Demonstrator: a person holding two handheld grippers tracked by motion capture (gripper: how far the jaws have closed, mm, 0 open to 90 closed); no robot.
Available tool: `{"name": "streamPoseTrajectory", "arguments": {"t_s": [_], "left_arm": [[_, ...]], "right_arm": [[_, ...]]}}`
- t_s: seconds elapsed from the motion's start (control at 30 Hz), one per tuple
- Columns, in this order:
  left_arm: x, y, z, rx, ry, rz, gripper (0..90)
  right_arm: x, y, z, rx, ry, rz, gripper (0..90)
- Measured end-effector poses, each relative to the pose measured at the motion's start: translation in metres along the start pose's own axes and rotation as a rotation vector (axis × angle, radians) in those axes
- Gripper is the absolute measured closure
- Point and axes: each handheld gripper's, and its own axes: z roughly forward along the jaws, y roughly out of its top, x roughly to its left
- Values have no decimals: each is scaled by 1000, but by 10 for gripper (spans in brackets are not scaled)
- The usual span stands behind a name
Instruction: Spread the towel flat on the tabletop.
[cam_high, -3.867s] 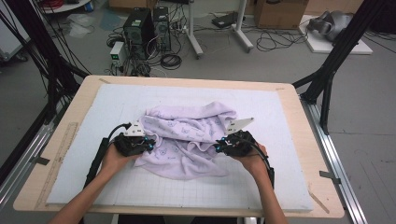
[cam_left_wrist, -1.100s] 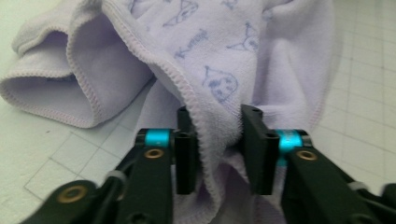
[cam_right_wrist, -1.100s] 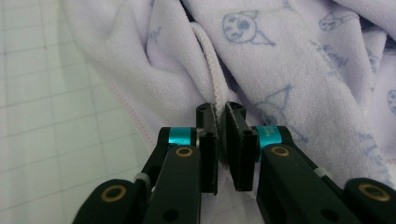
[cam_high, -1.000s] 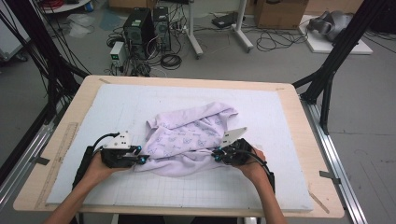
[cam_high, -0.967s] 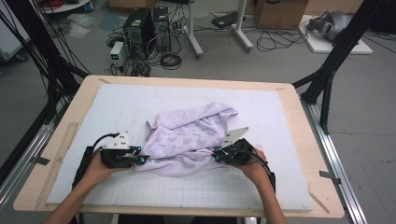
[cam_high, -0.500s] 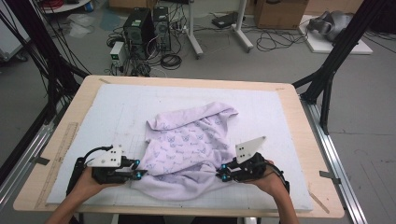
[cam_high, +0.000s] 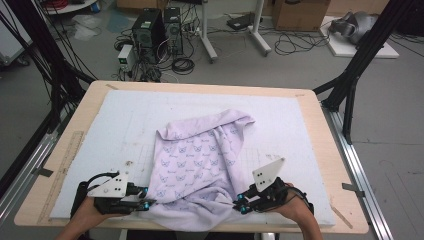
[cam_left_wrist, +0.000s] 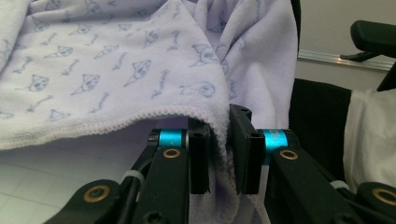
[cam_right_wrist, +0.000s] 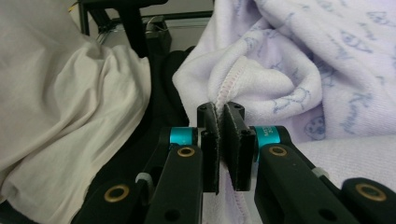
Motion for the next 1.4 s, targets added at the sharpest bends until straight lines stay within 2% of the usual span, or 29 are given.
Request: {"name": "streamPoseTrajectory", "arguments": {"t_s": [0.2,0.3,0.37,0.47,0.57,0.63,0.73,0.77,0.8,0.83,0.87,0.9,1.0,1.1,1.13,1.23,1.3,1.4], "left_arm": [[-6,-4,-3,-13,-14,-7,778],[-9,-6,-4,-14,-19,-14,778],[-10,-8,-4,-8,-23,-15,778],[-11,-12,-2,-11,-27,-21,769],[-9,-13,-1,-14,-26,-27,731],[-6,-13,0,-18,-15,-43,633],[-1,-13,0,-27,13,-54,470],[-1,-13,0,-29,21,-57,402],[1,-13,-1,-36,35,-57,354],[2,-13,-1,-46,44,-53,317],[3,-13,-1,-58,62,-50,270],[5,-13,-2,-66,76,-50,231],[12,-11,-4,-99,117,-59,123],[19,-9,-5,-110,128,-69,114],[20,-8,-5,-115,130,-70,102],[24,-6,-1,-124,123,-65,70],[26,-6,3,-107,119,-63,65],[24,-5,9,-95,86,-53,58]], "right_arm": [[6,0,4,-3,79,-20,854],[8,1,7,11,119,-37,854],[10,1,11,24,151,-31,854],[10,-1,15,40,156,-42,853],[8,-3,17,44,153,-32,841],[7,-3,16,46,142,-45,785],[6,-3,13,19,94,-29,594],[6,-3,11,10,58,-27,552],[6,-2,9,7,53,-21,518],[6,-2,7,-4,29,-24,441],[6,-1,7,-15,-5,-23,340],[6,-1,5,-19,-51,-20,286],[3,0,2,-30,-145,-3,144],[-4,-1,0,-22,-232,35,115],[-5,-1,0,-23,-248,39,108],[-8,0,1,-26,-257,37,108],[-10,1,4,-16,-257,35,108],[-11,3,11,-5,-247,32,108]]}}
